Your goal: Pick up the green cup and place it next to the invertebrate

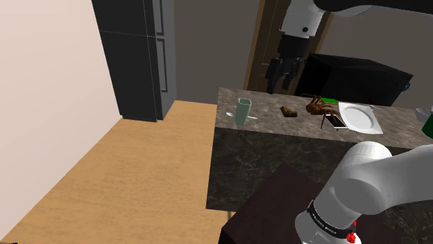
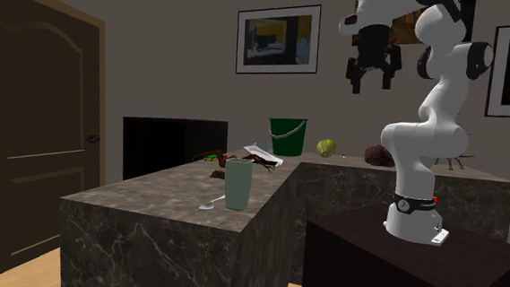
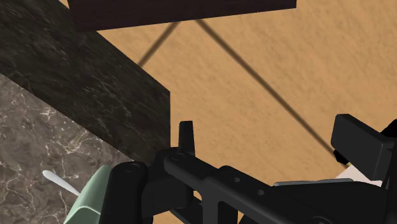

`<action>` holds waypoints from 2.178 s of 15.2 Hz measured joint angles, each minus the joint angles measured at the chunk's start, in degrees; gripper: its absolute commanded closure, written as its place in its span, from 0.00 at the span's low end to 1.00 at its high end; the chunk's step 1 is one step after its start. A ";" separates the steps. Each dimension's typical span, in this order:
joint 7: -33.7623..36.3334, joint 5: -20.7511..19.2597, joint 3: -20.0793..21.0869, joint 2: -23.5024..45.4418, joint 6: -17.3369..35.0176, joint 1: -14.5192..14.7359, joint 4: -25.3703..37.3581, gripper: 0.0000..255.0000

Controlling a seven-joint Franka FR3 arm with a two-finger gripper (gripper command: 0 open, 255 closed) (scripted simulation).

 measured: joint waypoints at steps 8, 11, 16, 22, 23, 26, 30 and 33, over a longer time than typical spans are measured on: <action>-3.83 -2.65 -4.16 8.09 8.84 -1.77 -0.84 0.00; -5.65 -3.59 -6.19 12.40 12.53 -2.59 -0.18 0.00; -8.42 -4.24 -9.25 20.53 18.81 -3.62 1.75 0.00; -12.38 -3.39 -12.95 32.09 25.16 -4.74 6.98 0.00; -13.02 -3.14 -13.47 33.80 26.16 -4.96 7.68 0.00; -15.44 -1.70 -15.10 40.29 28.31 -5.70 11.91 0.00; -18.26 0.71 -16.58 48.42 30.43 -6.95 17.61 0.00; -20.11 2.65 -17.23 54.24 31.56 -8.17 22.09 0.00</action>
